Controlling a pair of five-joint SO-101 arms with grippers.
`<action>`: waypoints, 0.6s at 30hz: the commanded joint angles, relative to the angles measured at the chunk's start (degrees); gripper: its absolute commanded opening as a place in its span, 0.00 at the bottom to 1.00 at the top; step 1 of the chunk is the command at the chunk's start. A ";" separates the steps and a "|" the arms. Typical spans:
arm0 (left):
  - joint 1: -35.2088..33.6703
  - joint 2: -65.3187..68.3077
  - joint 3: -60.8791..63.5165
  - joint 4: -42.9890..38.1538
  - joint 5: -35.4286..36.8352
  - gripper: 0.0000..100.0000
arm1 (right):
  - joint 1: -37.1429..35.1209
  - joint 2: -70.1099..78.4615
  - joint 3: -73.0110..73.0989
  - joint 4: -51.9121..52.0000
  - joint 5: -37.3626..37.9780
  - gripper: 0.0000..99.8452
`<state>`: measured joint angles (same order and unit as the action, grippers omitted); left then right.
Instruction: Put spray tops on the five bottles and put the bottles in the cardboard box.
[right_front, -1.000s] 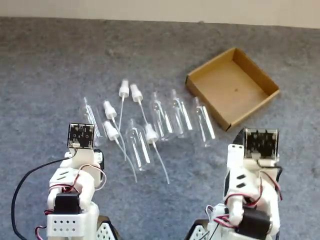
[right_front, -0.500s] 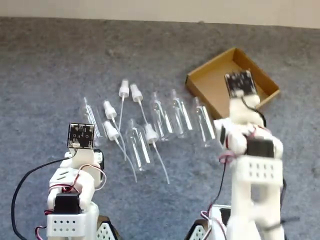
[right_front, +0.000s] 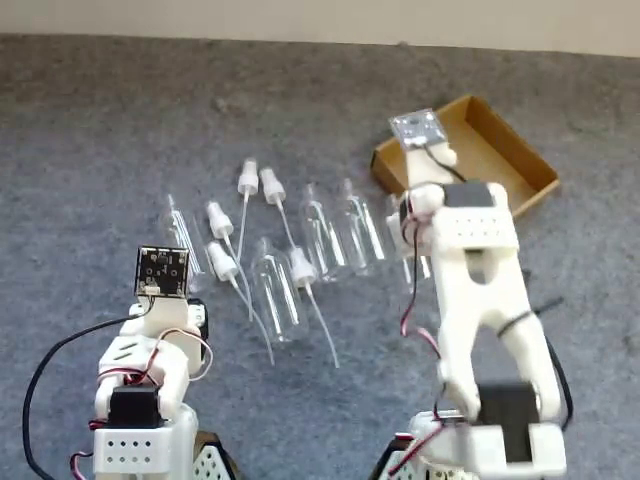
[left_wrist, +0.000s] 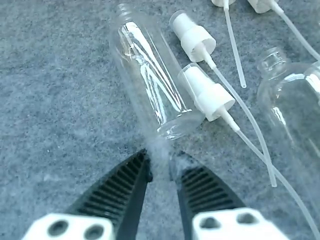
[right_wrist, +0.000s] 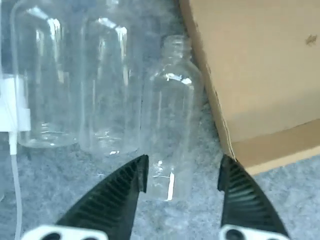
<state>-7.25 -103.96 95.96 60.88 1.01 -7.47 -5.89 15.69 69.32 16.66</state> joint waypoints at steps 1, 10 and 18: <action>-0.40 -0.13 1.19 -0.09 0.18 0.01 | -0.84 6.29 -12.62 5.14 -0.53 0.23; -0.40 -0.13 1.19 -0.09 0.18 0.01 | -1.45 23.43 -29.67 10.86 -0.79 0.23; -0.40 -0.13 1.19 -0.09 0.18 0.01 | -1.54 29.76 -31.96 10.33 -0.88 0.23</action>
<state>-7.25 -103.96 95.96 60.88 1.01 -8.35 23.74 -13.32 79.52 16.31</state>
